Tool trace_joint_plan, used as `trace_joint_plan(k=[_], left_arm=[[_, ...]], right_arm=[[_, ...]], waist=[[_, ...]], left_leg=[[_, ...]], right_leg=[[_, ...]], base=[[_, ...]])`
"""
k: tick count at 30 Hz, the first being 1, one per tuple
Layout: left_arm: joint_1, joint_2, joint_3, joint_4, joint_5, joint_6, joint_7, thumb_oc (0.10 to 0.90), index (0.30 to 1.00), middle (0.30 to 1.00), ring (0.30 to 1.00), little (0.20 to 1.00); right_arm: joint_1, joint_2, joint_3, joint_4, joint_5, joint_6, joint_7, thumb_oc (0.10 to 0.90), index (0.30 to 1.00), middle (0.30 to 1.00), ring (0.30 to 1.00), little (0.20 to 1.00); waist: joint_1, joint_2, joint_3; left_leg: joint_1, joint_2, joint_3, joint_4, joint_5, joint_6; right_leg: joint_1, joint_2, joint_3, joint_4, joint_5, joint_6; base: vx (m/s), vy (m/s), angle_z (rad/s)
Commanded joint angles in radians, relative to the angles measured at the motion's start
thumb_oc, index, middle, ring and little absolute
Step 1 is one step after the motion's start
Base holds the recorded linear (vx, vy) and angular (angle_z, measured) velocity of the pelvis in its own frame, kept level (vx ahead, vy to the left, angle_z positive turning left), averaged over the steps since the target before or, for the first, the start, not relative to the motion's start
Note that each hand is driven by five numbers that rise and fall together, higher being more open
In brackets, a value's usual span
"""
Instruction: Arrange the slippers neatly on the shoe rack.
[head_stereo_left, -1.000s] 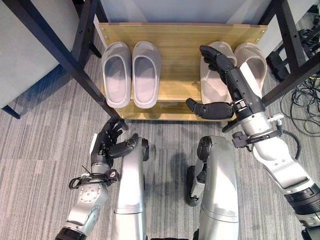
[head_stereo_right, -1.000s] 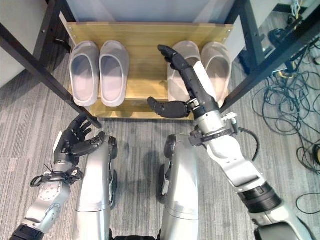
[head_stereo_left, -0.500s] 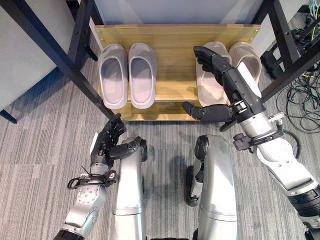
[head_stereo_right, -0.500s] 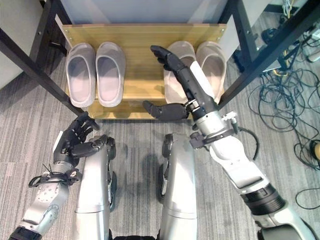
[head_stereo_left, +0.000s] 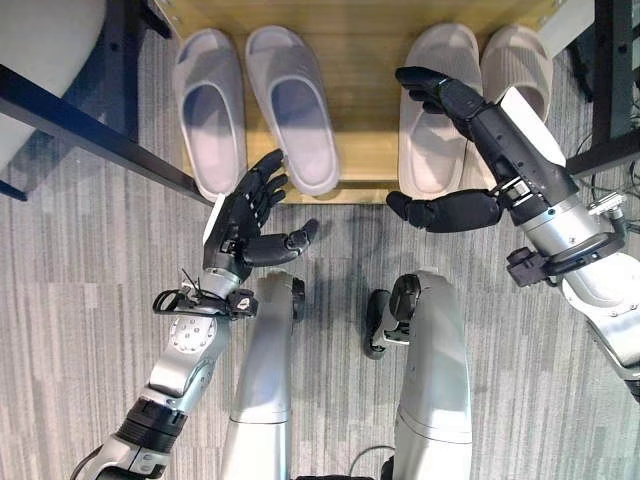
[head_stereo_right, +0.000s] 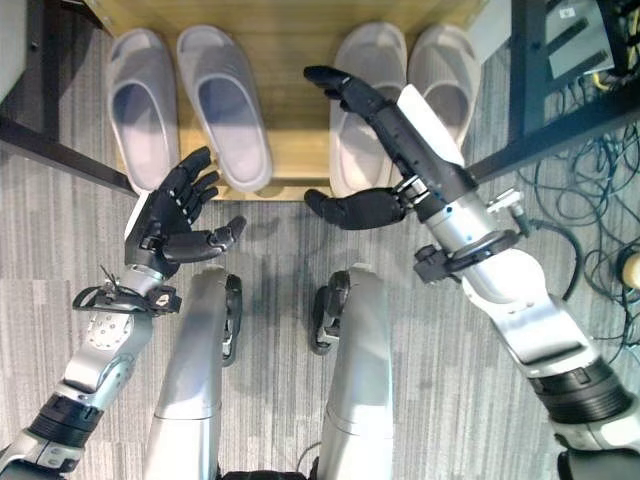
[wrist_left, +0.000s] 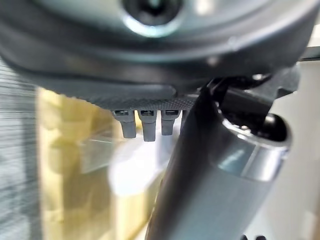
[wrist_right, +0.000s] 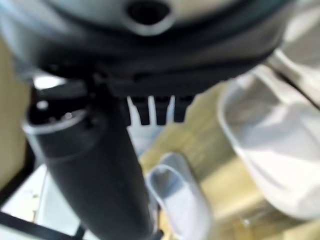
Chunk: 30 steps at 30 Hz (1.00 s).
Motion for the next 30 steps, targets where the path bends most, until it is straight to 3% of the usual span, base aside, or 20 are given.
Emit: trace_joint_plan(k=[1,4,6,13,18,23,30], left_arm=[[0.119,0.017,-0.037,-0.08,-0.011,-0.082,-0.056,0.8,0.9,0.9,0.9,0.9],[0.147,0.026,-0.057,-0.066,-0.01,-0.076,-0.077,0.8,0.9,0.9,0.9,0.9],[0.165,0.042,-0.075,-0.056,-0.006,-0.066,-0.095,0.8,0.9,0.9,0.9,0.9],[0.22,0.096,-0.092,-0.032,0.003,-0.038,-0.14,0.8,0.9,0.9,0.9,0.9],[0.276,0.116,-0.091,-0.011,0.017,-0.015,-0.175,0.8,0.9,0.9,0.9,0.9],[0.313,0.125,-0.09,0.014,0.03,-0.003,-0.188,0.8,0.9,0.9,0.9,0.9],[0.379,0.132,-0.09,0.103,0.101,0.007,-0.205,0.8,0.9,0.9,0.9,0.9]], right_arm=[[0.086,-0.043,-0.074,-0.13,-0.019,-0.103,0.024,0.8,0.9,0.9,0.9,0.9],[0.165,-0.076,-0.071,-0.112,-0.052,-0.097,0.05,0.8,0.9,0.9,0.9,0.9],[0.233,-0.093,-0.046,-0.089,-0.064,-0.085,0.084,0.8,0.9,0.9,0.9,0.9],[0.417,-0.102,-0.014,0.01,-0.119,-0.042,0.151,0.8,0.9,0.9,0.9,0.9],[0.522,-0.035,0.034,0.089,-0.203,-0.012,0.197,0.8,0.9,0.9,0.9,0.9],[0.526,0.033,0.11,0.148,-0.27,-0.003,0.21,0.8,0.9,0.9,0.9,0.9],[0.53,0.161,0.201,0.267,-0.314,0.014,0.229,0.8,0.9,0.9,0.9,0.9]], waist=[[0.01,-0.041,-0.269],[0.011,-0.051,-0.307],[0.012,-0.063,-0.343],[0.022,-0.078,-0.386],[0.041,-0.081,-0.414],[0.051,-0.075,-0.433],[0.072,-0.076,-0.461]], left_leg=[[-0.185,-0.07,0.028,-0.2,0.237,0.062],[-0.084,-0.061,0.01,-0.327,0.273,0.055],[0.033,-0.058,-0.011,-0.469,0.307,0.046],[0.26,-0.046,-0.066,-0.747,0.394,0.033],[0.426,-0.038,-0.112,-0.972,0.46,0.037],[0.546,-0.031,-0.137,-1.122,0.501,0.041],[0.818,-0.021,-0.165,-1.406,0.58,0.041]], right_leg=[[0.006,-0.057,-0.032,-0.078,-0.044,-0.05],[0.108,-0.076,-0.062,-0.191,-0.04,-0.05],[0.231,-0.086,-0.094,-0.331,-0.033,-0.052],[0.485,-0.089,-0.176,-0.623,0.014,-0.043],[0.676,-0.072,-0.249,-0.833,0.075,-0.014],[0.793,-0.053,-0.284,-0.958,0.144,0.026],[1.043,-0.005,-0.313,-1.24,0.26,0.072]], base=[[0.02,0.003,0.34],[-0.01,-0.024,0.29],[0.02,-0.055,0.22],[0.04,-0.07,0.24],[0.08,-0.075,0.25],[0.09,-0.025,0.15],[0.11,-0.034,0.09]])
